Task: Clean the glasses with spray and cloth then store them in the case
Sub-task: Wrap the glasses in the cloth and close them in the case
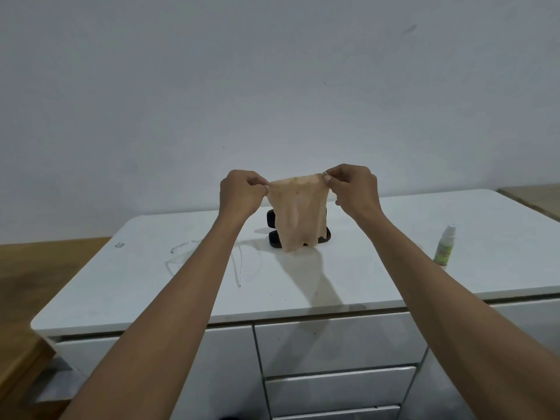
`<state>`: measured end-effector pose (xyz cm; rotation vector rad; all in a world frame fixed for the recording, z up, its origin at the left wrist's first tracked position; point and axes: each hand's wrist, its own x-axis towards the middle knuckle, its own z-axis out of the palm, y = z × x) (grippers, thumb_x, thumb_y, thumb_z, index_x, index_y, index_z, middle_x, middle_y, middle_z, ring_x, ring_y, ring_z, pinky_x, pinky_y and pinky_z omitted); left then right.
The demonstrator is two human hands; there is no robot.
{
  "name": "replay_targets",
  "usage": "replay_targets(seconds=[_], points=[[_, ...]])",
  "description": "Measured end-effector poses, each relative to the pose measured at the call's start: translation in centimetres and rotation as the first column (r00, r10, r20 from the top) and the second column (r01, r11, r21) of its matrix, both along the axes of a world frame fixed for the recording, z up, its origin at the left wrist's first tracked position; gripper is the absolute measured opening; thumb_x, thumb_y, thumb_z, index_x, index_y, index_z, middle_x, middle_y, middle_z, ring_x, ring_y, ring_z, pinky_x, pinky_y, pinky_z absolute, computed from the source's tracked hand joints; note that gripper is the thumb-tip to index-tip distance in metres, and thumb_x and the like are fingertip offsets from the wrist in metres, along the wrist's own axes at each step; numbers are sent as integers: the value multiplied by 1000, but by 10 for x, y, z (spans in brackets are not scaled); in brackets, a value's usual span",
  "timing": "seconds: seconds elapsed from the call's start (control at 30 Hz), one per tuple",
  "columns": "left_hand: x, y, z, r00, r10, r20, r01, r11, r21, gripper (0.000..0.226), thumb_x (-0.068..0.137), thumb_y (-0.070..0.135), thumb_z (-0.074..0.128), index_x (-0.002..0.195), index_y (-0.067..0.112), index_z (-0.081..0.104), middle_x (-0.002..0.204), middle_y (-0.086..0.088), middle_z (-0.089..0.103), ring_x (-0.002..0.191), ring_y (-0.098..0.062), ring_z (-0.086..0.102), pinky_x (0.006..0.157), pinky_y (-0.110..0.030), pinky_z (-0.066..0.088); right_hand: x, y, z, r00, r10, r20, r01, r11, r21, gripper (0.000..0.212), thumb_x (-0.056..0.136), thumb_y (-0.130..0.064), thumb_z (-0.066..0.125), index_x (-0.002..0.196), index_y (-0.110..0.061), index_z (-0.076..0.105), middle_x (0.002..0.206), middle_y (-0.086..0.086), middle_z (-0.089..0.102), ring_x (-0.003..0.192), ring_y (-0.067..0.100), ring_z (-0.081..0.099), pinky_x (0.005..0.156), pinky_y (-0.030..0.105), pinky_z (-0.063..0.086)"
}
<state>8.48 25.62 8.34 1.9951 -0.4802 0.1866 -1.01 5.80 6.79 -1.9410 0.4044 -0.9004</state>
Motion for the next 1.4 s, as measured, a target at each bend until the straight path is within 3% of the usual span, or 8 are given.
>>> replay_targets(seconds=[0.33,0.47,0.6,0.97,1.1,1.2,1.27,1.4], points=[[-4,19,-12,978,-183,-100,195,973,124,8,79,4,74,82,10,78,80,-4,74,72,-16,67,62,-23,43,-23,-4,-12,970,149,-193,-131,986,102,9,89,-14,68,92,-10,76,95,7,76,78,16,65,61,28,56],[-11,29,-26,884,-380,-273,456,831,320,10,81,3,76,87,10,81,87,-14,77,73,-15,67,72,-31,50,-39,-10,-28,851,265,-453,-237,964,118,10,90,-12,66,87,-12,75,88,4,75,74,16,68,60,28,54],[-25,22,-47,834,-414,-366,551,672,495,13,82,7,79,89,16,83,75,4,77,70,-9,67,64,-23,51,-50,-10,-48,685,299,-665,-325,942,89,8,88,-8,69,89,-10,77,99,7,78,75,14,69,59,26,55],[-46,20,-72,787,-366,-498,617,488,617,6,83,19,81,87,22,84,82,6,76,82,-11,66,65,-20,52,-73,-2,-55,458,363,-811,-434,888,152,12,87,-13,72,94,-10,81,86,1,77,79,17,71,72,33,62],[-40,19,-70,838,-357,-412,545,584,602,28,87,48,75,86,21,83,79,7,78,80,-9,66,69,-24,53,-69,-2,-50,534,329,-779,-422,902,92,23,91,-34,71,87,-15,83,82,-5,79,70,12,64,63,25,54],[-37,10,-75,925,-310,-222,380,715,587,25,87,40,78,96,16,82,96,2,78,90,-15,67,76,-28,52,-54,-6,-61,688,223,-690,-333,943,-27,15,92,-26,74,87,-14,80,79,-2,76,72,15,64,59,24,51],[-36,3,-79,954,-267,-138,295,742,602,30,87,33,80,110,14,78,116,-3,74,102,-18,67,86,-31,52,-43,-7,-70,764,142,-630,-259,961,-98,6,90,-17,75,92,-15,80,89,1,76,82,19,67,67,28,55],[-30,-7,-94,958,-270,-97,263,688,676,51,88,44,76,131,18,67,135,-5,64,118,-25,64,97,-36,50,-25,-5,-91,782,-6,-623,-279,891,-359,26,92,-17,70,117,-18,77,120,5,74,109,24,68,95,36,54]])
